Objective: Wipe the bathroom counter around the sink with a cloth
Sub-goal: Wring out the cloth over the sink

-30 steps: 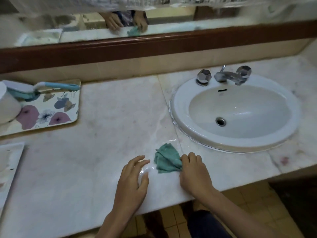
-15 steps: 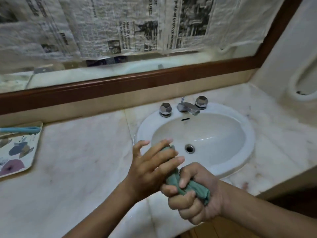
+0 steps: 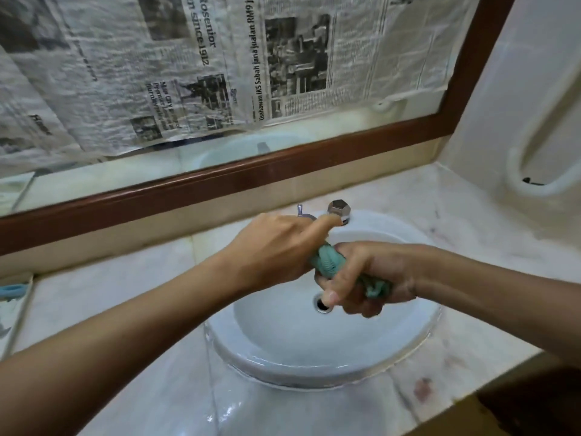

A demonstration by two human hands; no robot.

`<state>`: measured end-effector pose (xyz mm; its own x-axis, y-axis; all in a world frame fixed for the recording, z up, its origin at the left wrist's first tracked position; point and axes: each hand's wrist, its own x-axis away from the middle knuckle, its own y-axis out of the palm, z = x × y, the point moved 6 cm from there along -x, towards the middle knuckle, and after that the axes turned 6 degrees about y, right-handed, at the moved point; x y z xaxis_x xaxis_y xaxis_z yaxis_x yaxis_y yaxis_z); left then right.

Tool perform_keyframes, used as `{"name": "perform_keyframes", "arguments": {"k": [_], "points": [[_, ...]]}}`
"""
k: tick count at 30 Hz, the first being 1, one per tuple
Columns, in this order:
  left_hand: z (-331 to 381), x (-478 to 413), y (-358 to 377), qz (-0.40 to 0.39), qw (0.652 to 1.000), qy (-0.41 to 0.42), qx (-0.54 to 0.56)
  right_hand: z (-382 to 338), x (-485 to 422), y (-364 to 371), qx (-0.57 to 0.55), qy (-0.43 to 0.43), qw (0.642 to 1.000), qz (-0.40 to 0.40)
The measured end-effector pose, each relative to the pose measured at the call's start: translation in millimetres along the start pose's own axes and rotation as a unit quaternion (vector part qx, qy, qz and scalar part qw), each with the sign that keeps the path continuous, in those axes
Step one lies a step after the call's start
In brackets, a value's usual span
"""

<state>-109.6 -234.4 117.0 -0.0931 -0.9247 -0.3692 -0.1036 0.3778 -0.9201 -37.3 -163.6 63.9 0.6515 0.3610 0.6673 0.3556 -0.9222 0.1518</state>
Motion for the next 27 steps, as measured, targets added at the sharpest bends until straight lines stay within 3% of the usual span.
{"name": "perform_keyframes", "arguments": {"k": [4,8,11,14,17,21,25,27], "points": [[-4.4,-17.6,46.1,-0.152,0.977,-0.139,-0.06,8.7,-15.1,-43.1,0.166,0.02,0.961,0.221],[-3.2,-21.0,91.9,-0.252,0.937,-0.242,-0.009,13.1,-36.1,-76.9,0.426,0.026,0.811,0.401],[-6.1,-11.0,129.7,-0.289,0.887,-0.337,0.129,17.7,-57.3,-86.9,0.575,-0.015,0.716,0.397],[-2.6,9.7,167.3,-0.278,0.789,-0.455,0.306,31.1,-81.4,-91.6,0.673,-0.046,0.651,0.349],[6.9,27.7,194.7,-0.254,0.691,-0.526,0.427,43.0,-99.4,-93.8,0.706,-0.067,0.627,0.323],[11.9,36.6,205.2,-0.215,0.595,-0.569,0.526,40.2,-106.2,-92.3,0.731,-0.095,0.603,0.306],[16.3,40.8,208.3,-0.199,0.534,-0.578,0.584,35.4,-106.0,-90.3,0.748,-0.083,0.585,0.301],[15.8,41.3,206.7,-0.197,0.53,-0.572,0.595,33.2,-105.2,-90.8,0.75,-0.076,0.581,0.307]]}}
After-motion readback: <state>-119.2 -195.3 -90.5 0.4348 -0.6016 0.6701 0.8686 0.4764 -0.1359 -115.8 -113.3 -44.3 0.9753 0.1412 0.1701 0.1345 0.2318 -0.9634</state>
